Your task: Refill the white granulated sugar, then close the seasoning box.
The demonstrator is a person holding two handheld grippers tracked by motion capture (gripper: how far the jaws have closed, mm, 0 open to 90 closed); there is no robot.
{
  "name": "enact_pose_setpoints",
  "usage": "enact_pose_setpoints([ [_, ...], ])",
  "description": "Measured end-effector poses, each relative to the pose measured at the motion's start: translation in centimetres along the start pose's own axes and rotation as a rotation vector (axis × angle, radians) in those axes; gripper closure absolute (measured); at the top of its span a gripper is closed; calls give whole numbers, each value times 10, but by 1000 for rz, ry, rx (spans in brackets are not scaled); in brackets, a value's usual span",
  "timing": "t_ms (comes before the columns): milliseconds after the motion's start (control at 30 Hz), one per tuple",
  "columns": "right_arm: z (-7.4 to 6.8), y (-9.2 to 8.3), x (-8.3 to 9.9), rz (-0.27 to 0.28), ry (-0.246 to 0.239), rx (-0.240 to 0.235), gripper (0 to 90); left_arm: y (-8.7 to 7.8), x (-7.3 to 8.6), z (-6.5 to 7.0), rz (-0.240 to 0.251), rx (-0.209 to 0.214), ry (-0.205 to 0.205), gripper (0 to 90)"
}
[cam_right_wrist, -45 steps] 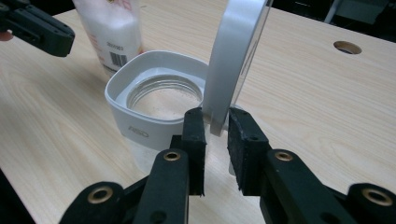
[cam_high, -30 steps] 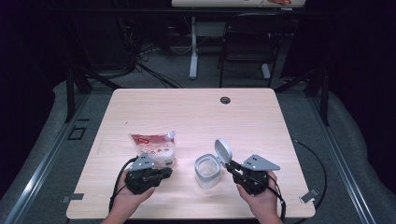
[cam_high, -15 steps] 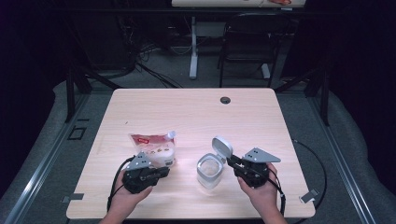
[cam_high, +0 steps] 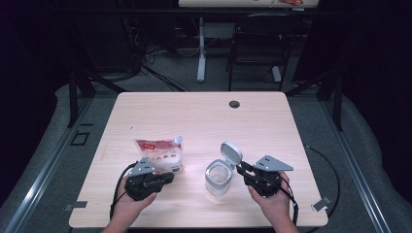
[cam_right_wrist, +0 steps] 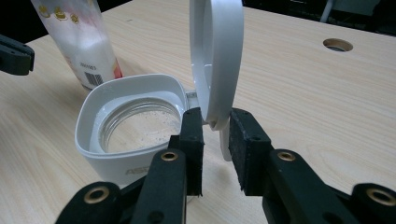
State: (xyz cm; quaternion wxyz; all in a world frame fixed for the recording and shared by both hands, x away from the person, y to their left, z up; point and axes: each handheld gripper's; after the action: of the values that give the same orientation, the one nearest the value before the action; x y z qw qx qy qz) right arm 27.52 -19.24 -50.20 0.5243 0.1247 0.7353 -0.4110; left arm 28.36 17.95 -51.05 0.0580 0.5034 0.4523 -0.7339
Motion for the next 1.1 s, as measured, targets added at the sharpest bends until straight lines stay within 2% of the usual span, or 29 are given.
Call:
enact_pose_setpoints([
  [233, -2, -6, 3, 2, -10, 10, 735, -4, 1, -5, 7, -17, -6, 838],
  [467, -1, -12, 4, 0, 4, 2, 720, -10, 2, -10, 10, -29, -13, 834],
  [667, -4, -14, 5, -17, -23, 4, 682, -17, 5, -19, 19, -52, -39, 809],
  [800, -5, -12, 6, -37, -13, -9, 667, -20, 6, -24, 23, -61, -50, 784],
  [900, -7, -12, 5, -50, -29, 8, 641, -23, 8, -29, 32, -68, -68, 770],
  [1100, -7, -17, 6, -17, -15, 10, 623, -31, 10, -38, 44, -91, -87, 716],
])
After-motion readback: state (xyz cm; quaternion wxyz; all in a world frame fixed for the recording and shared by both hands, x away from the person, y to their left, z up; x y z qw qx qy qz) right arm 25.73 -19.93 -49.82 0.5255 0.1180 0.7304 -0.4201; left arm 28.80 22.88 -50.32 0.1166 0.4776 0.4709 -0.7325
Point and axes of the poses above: each handheld gripper's, and its own axes: y roughly forward along the jaws, x roughly out of its underside, z roughly to its right, and after that the axes turned 8 degrees about -x, right-handed
